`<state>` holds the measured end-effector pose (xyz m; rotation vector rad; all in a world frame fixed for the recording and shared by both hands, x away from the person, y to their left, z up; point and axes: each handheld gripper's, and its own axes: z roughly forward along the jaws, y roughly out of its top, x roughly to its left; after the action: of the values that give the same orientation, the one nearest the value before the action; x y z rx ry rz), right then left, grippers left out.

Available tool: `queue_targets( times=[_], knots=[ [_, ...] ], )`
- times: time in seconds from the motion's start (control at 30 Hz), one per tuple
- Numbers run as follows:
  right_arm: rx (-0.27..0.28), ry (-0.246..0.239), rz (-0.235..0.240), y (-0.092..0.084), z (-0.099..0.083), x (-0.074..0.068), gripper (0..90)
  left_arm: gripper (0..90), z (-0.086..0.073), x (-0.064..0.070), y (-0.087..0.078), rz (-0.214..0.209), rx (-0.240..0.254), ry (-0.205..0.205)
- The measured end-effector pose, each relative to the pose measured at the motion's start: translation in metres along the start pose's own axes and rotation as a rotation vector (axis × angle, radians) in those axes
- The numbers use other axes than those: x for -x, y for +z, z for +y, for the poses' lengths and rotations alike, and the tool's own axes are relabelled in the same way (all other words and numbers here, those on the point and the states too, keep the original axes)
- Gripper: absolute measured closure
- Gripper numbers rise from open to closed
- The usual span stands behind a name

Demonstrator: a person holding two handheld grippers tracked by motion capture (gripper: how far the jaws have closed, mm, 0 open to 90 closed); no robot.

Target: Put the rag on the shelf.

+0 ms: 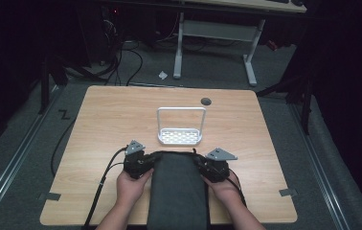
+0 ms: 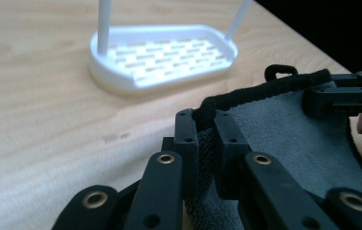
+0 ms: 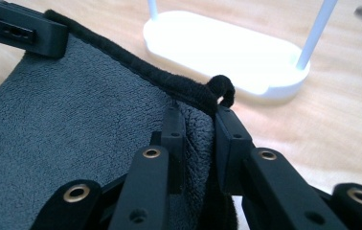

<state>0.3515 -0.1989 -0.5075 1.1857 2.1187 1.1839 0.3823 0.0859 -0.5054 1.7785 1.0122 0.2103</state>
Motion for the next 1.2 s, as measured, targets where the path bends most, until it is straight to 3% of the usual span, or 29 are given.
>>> queue_targets(
  times=[0.1, 0.27, 0.63, 1.2],
  knots=[
    [0.029, -0.001, -0.004, -0.004, 0.009, 0.000, 77.4, 82.3, 0.009, 0.004, -0.006, 0.013, 0.038, 0.031],
    [0.088, -0.021, -0.025, -0.012, 0.025, -0.001, 77.3, 82.4, 0.025, 0.008, -0.015, 0.011, 0.088, 0.036],
    [0.209, -0.047, -0.047, -0.030, 0.065, 0.002, 77.2, 82.4, 0.071, 0.020, -0.035, 0.015, 0.202, 0.101],
    [0.334, -0.069, -0.074, -0.053, 0.116, 0.003, 77.1, 82.5, 0.121, 0.032, -0.057, 0.030, 0.319, 0.171]
  ],
)
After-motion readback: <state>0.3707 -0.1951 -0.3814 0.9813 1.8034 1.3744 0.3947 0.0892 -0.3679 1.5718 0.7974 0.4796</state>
